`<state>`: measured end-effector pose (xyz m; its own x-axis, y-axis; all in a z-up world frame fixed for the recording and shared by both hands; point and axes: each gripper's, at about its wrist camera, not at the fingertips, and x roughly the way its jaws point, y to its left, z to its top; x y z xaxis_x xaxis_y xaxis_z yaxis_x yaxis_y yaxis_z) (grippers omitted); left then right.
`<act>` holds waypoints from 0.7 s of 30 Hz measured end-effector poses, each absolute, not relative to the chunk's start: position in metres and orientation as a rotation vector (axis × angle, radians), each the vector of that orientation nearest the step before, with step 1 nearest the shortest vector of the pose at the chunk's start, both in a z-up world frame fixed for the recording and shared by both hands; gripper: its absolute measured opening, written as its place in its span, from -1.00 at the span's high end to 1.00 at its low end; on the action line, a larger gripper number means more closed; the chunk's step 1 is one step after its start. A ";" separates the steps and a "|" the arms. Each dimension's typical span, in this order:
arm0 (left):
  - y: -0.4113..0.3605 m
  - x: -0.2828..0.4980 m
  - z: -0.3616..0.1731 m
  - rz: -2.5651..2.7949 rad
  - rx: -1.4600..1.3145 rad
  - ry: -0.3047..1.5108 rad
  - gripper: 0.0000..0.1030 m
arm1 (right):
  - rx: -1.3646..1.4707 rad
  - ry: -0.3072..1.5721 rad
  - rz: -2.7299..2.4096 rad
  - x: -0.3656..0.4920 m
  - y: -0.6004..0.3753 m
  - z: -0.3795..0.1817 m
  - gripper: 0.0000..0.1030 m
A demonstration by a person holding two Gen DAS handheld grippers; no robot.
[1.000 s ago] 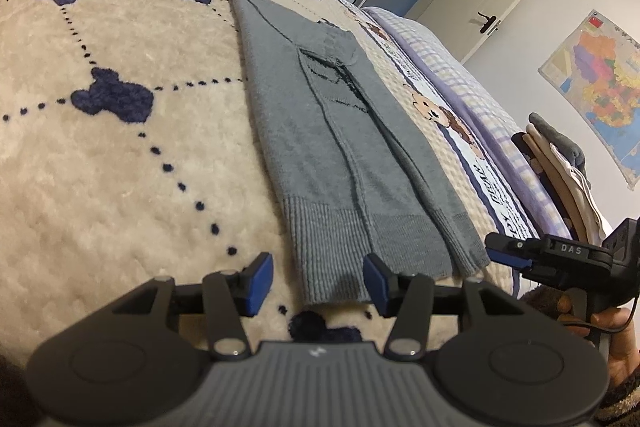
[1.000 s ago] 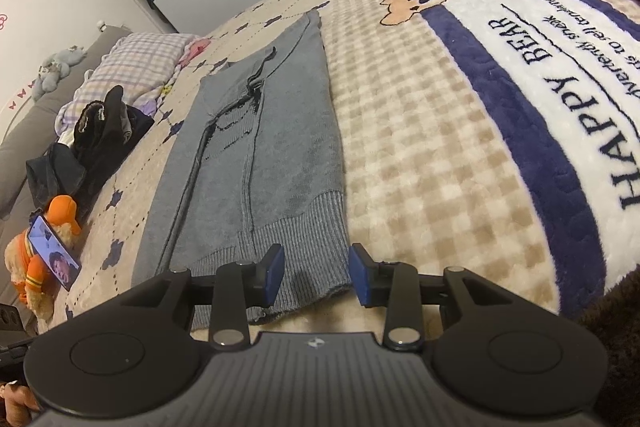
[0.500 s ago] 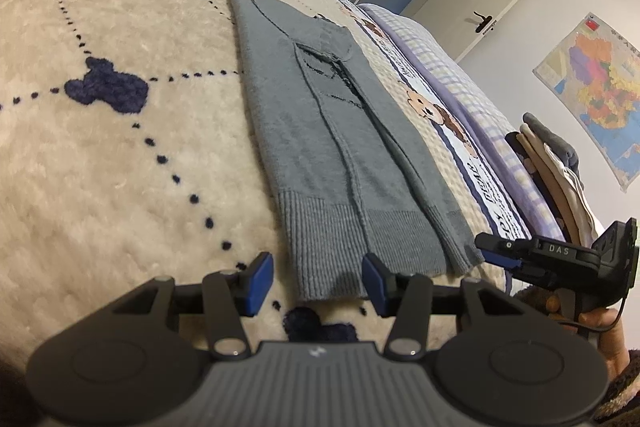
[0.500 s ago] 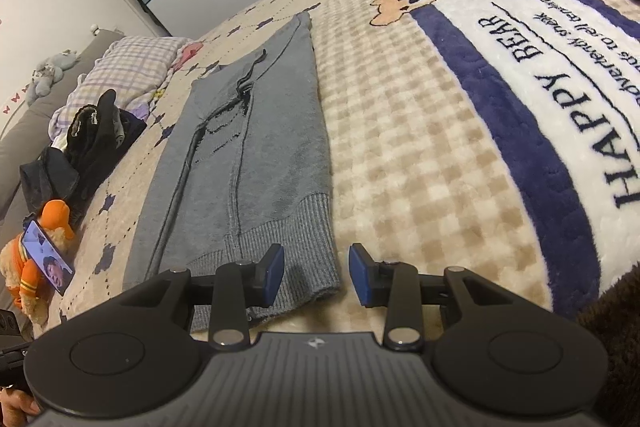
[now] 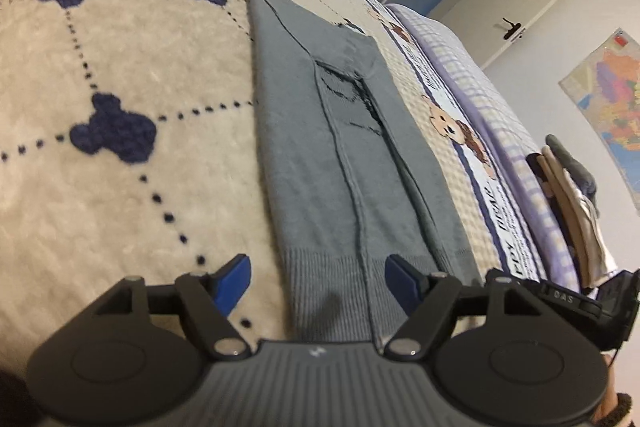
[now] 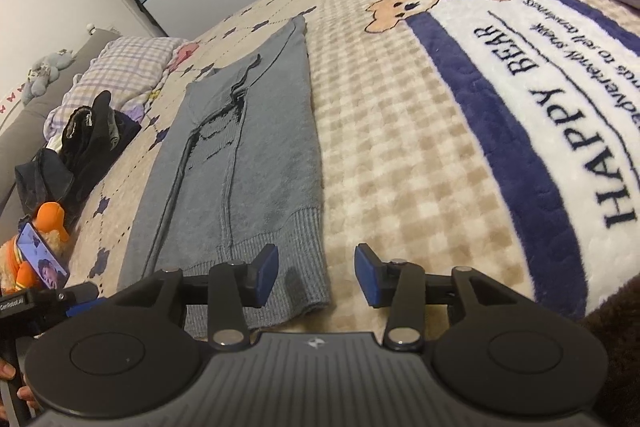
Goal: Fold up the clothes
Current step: 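Move both open grippers to the ribbed hem end of the sweater strip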
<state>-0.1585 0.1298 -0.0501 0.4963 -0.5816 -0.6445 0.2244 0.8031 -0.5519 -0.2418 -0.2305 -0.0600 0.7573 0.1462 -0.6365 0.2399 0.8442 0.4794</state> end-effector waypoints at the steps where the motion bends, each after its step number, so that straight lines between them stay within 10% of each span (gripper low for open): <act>1: 0.130 -0.160 -0.052 -0.511 -0.430 0.936 -0.46 | 0.575 0.721 -0.059 -0.242 -0.232 -0.060 0.10; 21: 0.142 -0.172 -0.079 -0.612 -0.551 0.981 -0.28 | 0.559 0.734 -0.045 -0.239 -0.233 -0.070 0.08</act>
